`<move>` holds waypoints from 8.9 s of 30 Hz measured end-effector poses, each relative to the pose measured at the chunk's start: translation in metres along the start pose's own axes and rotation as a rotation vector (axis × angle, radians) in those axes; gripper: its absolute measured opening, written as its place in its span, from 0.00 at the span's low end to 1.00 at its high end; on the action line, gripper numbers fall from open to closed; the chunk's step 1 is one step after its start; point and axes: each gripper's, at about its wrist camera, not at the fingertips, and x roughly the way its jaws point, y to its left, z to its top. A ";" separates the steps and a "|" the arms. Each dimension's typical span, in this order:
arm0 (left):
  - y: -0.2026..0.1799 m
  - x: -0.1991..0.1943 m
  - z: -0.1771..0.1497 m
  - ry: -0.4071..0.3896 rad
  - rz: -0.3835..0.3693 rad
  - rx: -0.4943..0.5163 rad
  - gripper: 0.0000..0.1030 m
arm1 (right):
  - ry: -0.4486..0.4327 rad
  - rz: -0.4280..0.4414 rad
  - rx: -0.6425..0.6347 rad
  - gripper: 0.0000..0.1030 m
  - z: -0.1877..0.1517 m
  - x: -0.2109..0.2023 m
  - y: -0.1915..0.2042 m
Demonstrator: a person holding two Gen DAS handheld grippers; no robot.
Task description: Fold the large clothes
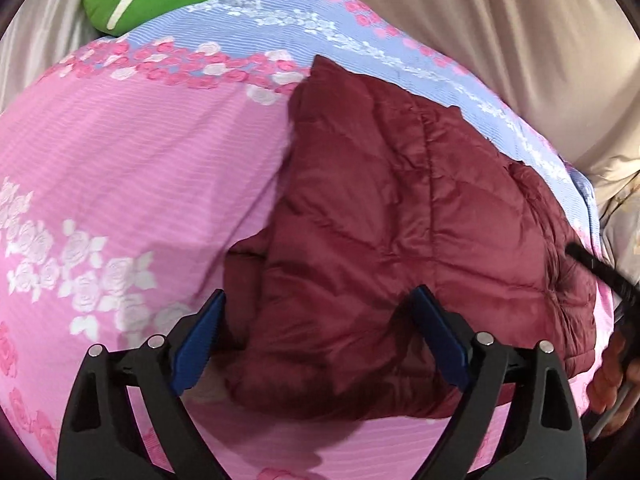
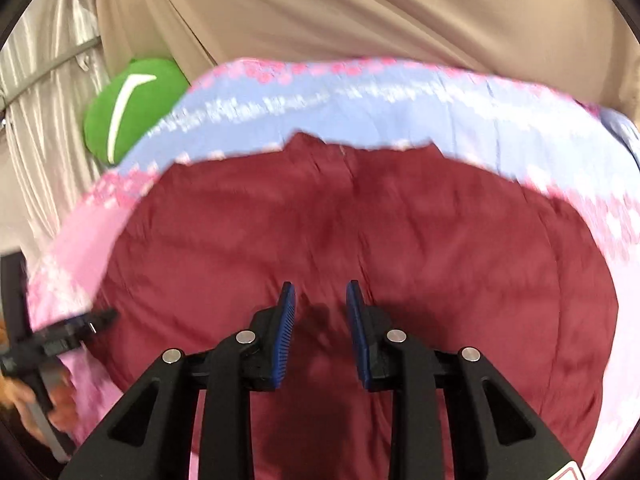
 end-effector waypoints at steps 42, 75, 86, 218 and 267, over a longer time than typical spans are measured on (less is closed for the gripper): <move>-0.236 -0.090 0.011 -0.161 -0.433 0.449 0.05 | 0.052 0.204 0.226 0.07 0.067 0.041 -0.108; -0.404 0.019 -0.113 0.042 -0.193 0.773 0.23 | -0.229 0.014 0.377 0.17 -0.095 -0.124 -0.223; -0.323 -0.078 -0.101 -0.187 -0.165 0.681 0.83 | -0.331 0.136 0.356 0.51 -0.096 -0.163 -0.200; -0.289 -0.014 -0.048 -0.092 -0.107 0.487 0.86 | -0.080 -0.076 0.397 0.67 -0.136 -0.155 -0.198; -0.328 0.088 -0.009 0.088 -0.140 0.445 0.92 | 0.068 0.070 0.531 0.60 -0.091 -0.042 -0.214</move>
